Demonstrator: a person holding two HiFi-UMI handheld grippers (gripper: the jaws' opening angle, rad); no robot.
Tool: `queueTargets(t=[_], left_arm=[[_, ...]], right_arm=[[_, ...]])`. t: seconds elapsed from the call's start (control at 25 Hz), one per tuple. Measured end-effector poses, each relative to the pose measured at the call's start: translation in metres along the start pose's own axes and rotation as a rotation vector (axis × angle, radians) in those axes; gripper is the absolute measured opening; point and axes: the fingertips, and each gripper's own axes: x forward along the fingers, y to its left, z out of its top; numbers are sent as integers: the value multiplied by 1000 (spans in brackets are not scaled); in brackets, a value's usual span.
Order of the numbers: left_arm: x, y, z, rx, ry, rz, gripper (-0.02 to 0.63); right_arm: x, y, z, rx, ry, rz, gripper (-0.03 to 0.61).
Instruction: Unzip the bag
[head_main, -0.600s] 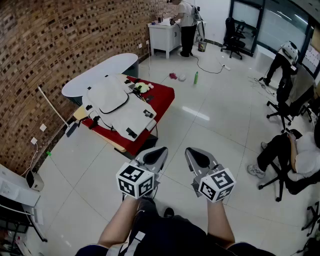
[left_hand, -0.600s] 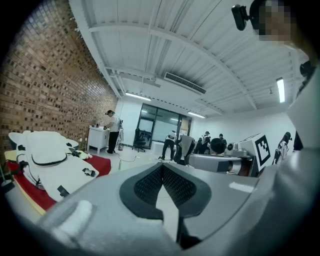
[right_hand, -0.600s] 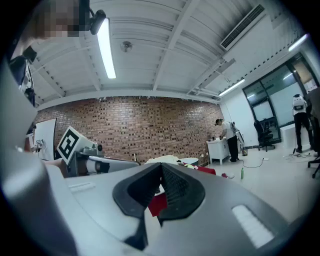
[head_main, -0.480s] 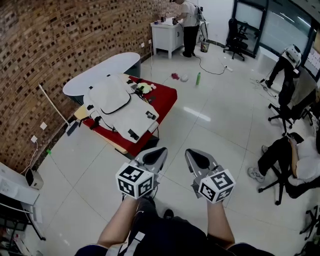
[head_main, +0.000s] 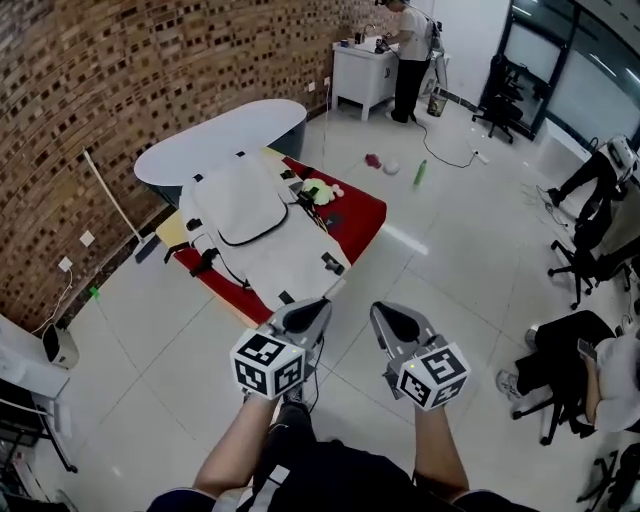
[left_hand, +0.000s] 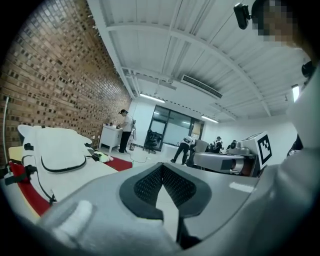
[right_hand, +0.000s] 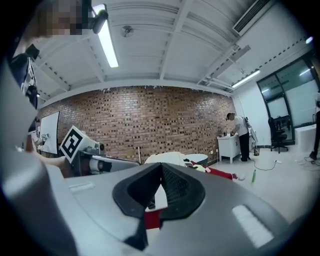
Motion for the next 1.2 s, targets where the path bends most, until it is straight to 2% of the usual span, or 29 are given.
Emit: queueTargets(t=[0.28, 0.48, 0.52, 0.68, 1.0, 1.2], left_arm=[[22, 98, 20, -28, 12, 21, 0], [30, 159, 26, 17, 62, 53, 0], [31, 169, 26, 14, 67, 54, 0], [37, 204, 21, -17, 90, 65, 0], [45, 250, 0, -83, 128, 131, 0], [56, 275, -6, -101, 142, 222, 0]], right_arm=[[101, -19, 18, -28, 26, 1, 5], [166, -26, 17, -45, 106, 8, 10], [178, -28, 16, -48, 118, 9, 35], [218, -34, 9, -98, 167, 29, 35], [291, -59, -15, -209, 260, 138, 48], [337, -70, -40, -273, 337, 258, 61]])
